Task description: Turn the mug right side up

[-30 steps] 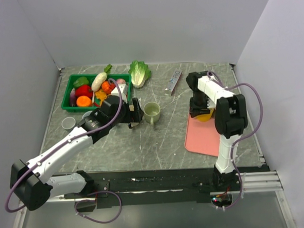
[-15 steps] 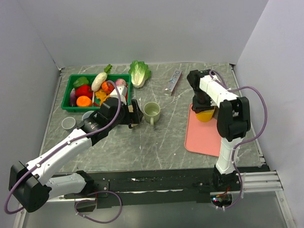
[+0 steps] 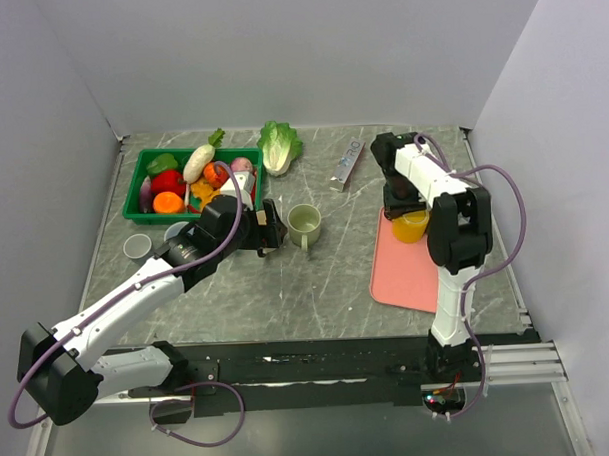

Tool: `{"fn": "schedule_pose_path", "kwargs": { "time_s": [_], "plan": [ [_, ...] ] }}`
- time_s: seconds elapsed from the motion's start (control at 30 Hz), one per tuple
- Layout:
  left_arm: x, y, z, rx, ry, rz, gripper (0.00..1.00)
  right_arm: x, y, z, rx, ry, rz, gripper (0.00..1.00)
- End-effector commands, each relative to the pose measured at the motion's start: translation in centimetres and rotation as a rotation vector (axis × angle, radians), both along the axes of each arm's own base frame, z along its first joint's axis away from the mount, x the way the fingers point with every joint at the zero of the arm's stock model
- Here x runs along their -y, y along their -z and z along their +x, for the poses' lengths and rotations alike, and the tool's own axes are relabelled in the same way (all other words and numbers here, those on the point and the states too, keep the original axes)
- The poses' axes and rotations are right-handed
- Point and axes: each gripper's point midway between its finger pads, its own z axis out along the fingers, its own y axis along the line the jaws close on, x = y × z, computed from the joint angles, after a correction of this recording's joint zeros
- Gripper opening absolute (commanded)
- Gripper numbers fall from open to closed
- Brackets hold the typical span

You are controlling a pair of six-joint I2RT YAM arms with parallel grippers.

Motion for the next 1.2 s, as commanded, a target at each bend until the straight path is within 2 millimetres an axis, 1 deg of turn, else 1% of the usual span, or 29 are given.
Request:
{"fn": "schedule_pose_path", "kwargs": {
  "time_s": [0.0,0.07,0.1,0.13,0.17,0.2,0.33,0.4,0.47,0.5,0.53,0.6,0.73,0.77,0.87,1.0,1.1,1.17],
  "plan": [
    [0.0,-1.4,0.2,0.036,-0.009,-0.034,0.96,0.8,0.4,-0.5,-0.023,0.01,-0.042,0.5],
    [0.0,-1.3,0.3,0.034,-0.009,-0.033,0.96,0.9,0.4,-0.7,-0.034,0.023,-0.042,0.52],
    [0.0,-1.2,0.4,0.034,-0.009,-0.029,0.96,0.9,0.7,-1.3,-0.071,0.031,-0.043,0.52],
    [0.0,-1.2,0.4,0.034,-0.009,-0.029,0.96,0.9,0.9,-1.4,-0.084,0.035,-0.043,0.52],
    [0.0,-1.2,0.4,0.033,-0.009,-0.028,0.96,0.7,0.7,-1.3,-0.082,0.038,-0.04,0.52],
    [0.0,-1.2,0.4,0.033,-0.009,-0.03,0.96,0.8,1.0,-1.4,-0.098,0.045,-0.039,0.52],
    [-0.1,-1.0,0.4,0.027,-0.012,-0.028,0.96,0.2,1.8,-1.6,-0.111,0.05,-0.01,0.49],
    [-0.2,-0.8,0.4,0.023,-0.01,-0.026,0.96,0.3,2.2,-1.8,-0.122,0.051,-0.006,0.43],
    [-0.3,-0.8,0.4,0.023,-0.014,-0.028,0.96,0.3,2.4,-2.0,-0.131,0.048,-0.006,0.36],
    [-0.2,-0.7,0.4,0.021,-0.012,-0.029,0.96,0.3,2.5,-2.1,-0.134,0.046,-0.008,0.29],
    [-0.2,-0.8,0.4,0.022,-0.012,-0.029,0.96,0.3,2.5,-2.1,-0.136,0.045,-0.01,0.26],
    [-0.3,-0.5,0.4,0.018,-0.012,-0.027,0.96,0.4,2.5,-2.1,-0.137,0.037,-0.015,0.23],
    [-0.3,-0.6,0.5,0.018,-0.011,-0.029,0.96,0.6,2.4,-2.0,-0.141,0.016,-0.026,0.21],
    [-0.3,-0.5,0.4,0.016,-0.011,-0.028,0.96,0.7,2.4,-2.0,-0.139,0.009,-0.033,0.18],
    [-0.4,-0.5,0.5,0.017,-0.014,-0.028,0.96,0.8,2.4,-1.9,-0.146,-0.018,-0.042,0.0],
    [-0.4,-0.5,0.4,0.016,-0.011,-0.035,0.96,0.9,2.5,-2.1,-0.152,-0.058,-0.056,0.0],
    [-0.2,-0.7,0.3,0.019,-0.005,-0.044,0.96,0.3,2.8,-1.5,-0.136,-0.179,-0.025,0.0],
    [-0.3,-0.9,0.4,0.022,-0.008,-0.045,0.96,0.1,2.1,-1.7,-0.114,-0.212,-0.032,0.0]
  ]
}}
